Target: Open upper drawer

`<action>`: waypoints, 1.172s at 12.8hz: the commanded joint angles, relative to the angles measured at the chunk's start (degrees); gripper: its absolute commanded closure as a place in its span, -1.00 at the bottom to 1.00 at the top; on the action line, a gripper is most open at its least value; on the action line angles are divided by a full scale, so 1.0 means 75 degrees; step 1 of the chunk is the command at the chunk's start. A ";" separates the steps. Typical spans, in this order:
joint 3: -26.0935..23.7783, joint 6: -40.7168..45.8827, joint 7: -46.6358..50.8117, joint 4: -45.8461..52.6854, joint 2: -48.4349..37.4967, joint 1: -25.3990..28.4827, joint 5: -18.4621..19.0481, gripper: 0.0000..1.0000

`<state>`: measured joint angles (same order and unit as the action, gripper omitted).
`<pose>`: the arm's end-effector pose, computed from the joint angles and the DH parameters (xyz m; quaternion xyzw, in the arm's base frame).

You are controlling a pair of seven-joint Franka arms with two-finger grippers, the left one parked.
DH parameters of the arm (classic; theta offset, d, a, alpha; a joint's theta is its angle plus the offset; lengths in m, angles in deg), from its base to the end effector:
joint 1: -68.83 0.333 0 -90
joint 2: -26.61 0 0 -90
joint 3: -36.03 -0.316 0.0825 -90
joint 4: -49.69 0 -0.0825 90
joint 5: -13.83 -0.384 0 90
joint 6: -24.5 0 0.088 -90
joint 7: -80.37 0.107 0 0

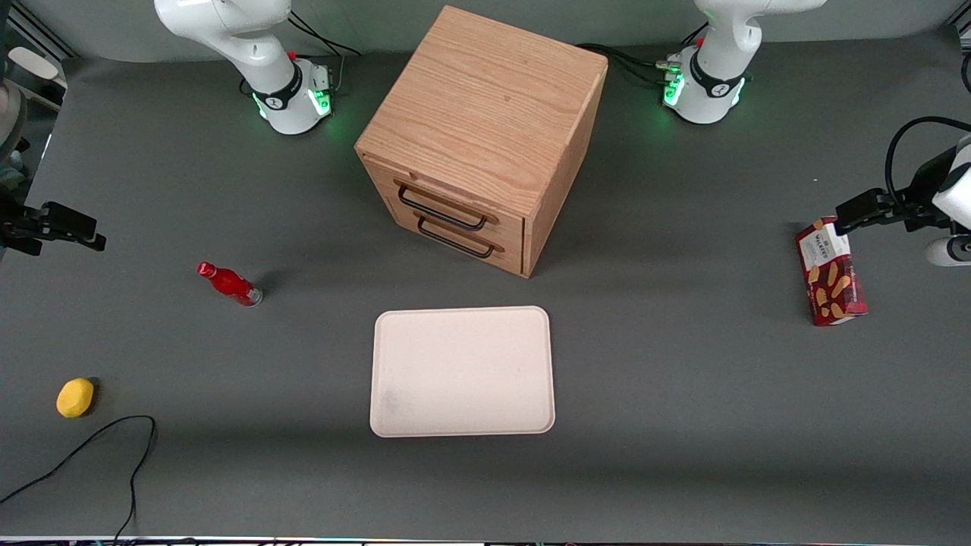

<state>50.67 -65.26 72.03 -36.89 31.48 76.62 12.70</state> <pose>0.5759 -0.0606 0.6056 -0.9998 -0.0132 0.0134 0.0009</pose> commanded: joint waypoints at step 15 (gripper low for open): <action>-0.0076 0.0167 -0.0012 0.0306 0.0218 0.0063 -0.0752 -1.00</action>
<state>49.81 -65.21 72.03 -36.41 32.06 76.85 8.11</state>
